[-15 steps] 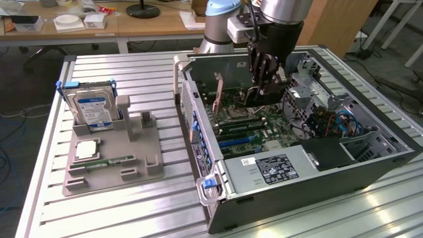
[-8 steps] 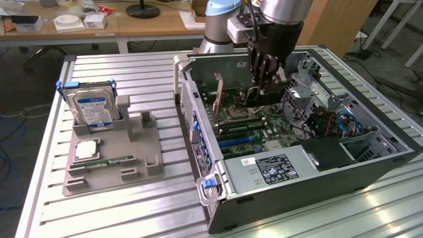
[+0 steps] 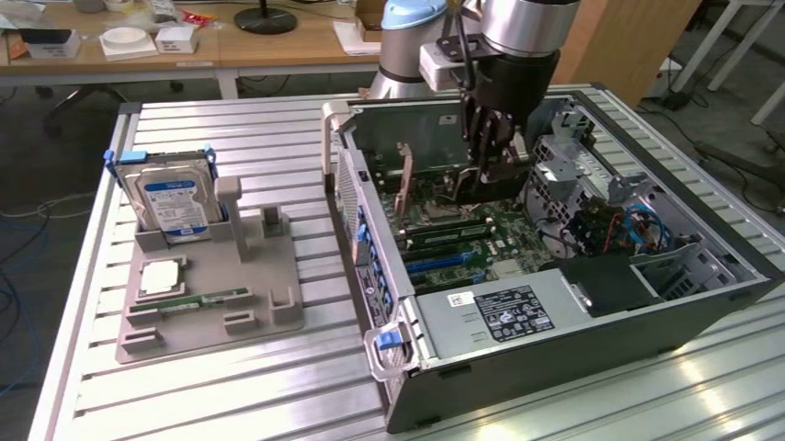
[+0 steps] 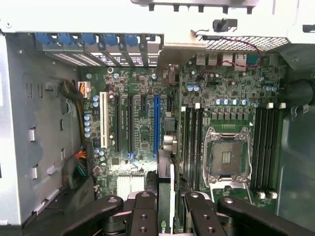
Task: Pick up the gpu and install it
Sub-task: 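Insert the gpu into the slot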
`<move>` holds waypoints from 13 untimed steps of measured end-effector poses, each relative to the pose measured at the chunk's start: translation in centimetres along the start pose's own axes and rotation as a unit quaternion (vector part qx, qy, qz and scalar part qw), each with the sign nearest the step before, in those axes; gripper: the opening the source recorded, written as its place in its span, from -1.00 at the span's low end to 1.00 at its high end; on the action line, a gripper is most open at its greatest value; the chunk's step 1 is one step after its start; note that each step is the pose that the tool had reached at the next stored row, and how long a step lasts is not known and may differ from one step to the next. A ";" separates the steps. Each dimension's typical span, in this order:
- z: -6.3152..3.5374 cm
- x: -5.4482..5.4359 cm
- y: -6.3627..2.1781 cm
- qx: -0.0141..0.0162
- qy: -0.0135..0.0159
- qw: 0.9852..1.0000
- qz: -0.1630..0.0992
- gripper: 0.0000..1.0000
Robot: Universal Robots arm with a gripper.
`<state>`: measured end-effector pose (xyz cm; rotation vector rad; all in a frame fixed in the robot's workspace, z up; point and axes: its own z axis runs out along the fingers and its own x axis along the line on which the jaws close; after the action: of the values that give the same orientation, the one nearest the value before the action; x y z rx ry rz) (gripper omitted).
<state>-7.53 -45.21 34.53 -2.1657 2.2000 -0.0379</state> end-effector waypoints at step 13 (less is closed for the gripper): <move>1.63 0.6 0.46 0.000 0.000 1.000 0.003 -0.48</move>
<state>-7.91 -45.82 32.86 -2.1585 2.2072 -0.0380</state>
